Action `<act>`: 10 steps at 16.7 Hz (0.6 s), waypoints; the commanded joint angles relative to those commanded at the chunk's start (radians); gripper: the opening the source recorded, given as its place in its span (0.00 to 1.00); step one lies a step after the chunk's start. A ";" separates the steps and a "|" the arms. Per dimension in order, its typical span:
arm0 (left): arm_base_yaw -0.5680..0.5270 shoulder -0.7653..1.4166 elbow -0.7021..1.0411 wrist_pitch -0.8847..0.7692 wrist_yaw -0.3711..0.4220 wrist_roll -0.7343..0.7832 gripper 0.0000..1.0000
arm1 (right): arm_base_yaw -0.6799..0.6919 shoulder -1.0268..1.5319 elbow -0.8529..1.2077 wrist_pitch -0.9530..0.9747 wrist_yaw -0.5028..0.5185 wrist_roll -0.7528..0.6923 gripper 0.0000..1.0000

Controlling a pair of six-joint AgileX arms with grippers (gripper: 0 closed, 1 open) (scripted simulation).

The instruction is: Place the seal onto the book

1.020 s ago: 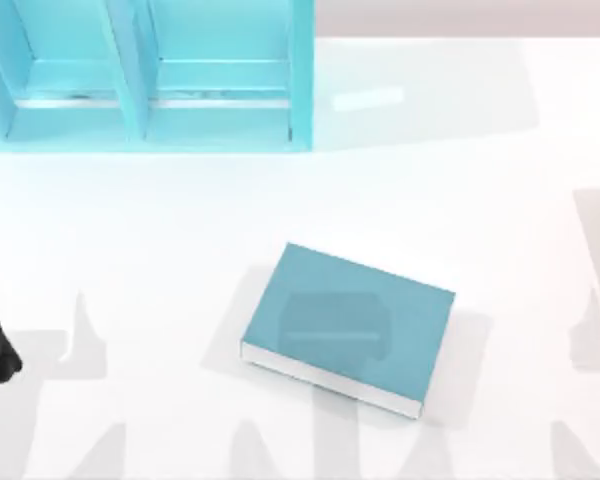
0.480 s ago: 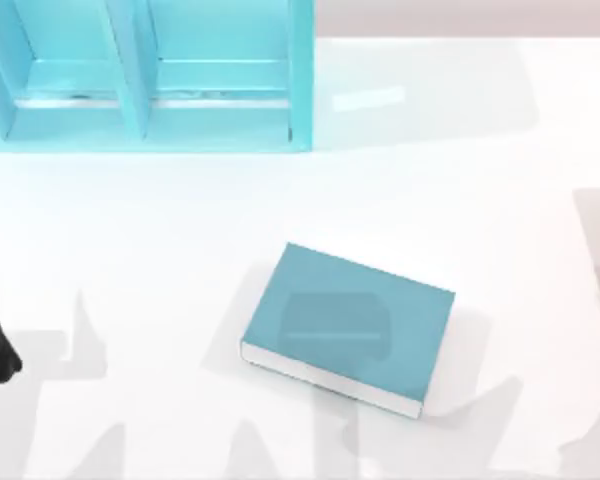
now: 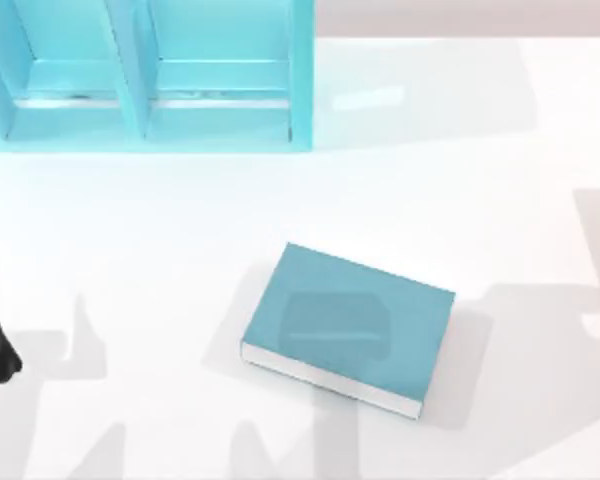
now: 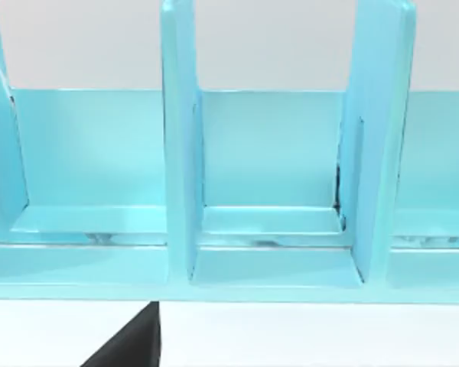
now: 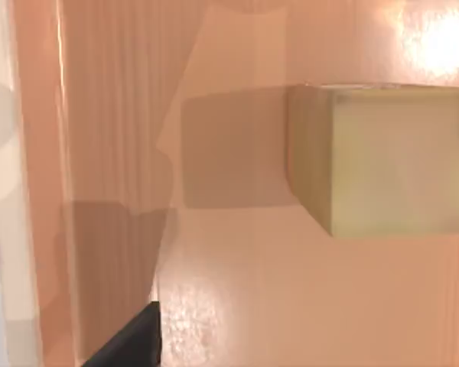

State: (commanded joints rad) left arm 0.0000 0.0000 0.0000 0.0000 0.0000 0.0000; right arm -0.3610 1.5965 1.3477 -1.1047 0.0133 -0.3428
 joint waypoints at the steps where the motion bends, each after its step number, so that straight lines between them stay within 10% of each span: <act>1: 0.000 0.000 0.000 0.000 0.000 0.000 1.00 | -0.014 0.067 0.060 -0.043 -0.001 -0.014 1.00; 10: 0.000 0.000 0.000 0.000 0.000 0.000 1.00 | -0.061 0.309 0.285 -0.185 -0.013 -0.065 1.00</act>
State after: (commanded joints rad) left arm 0.0000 0.0000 0.0000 0.0000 0.0000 0.0000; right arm -0.4223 1.9053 1.6326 -1.2902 0.0007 -0.4082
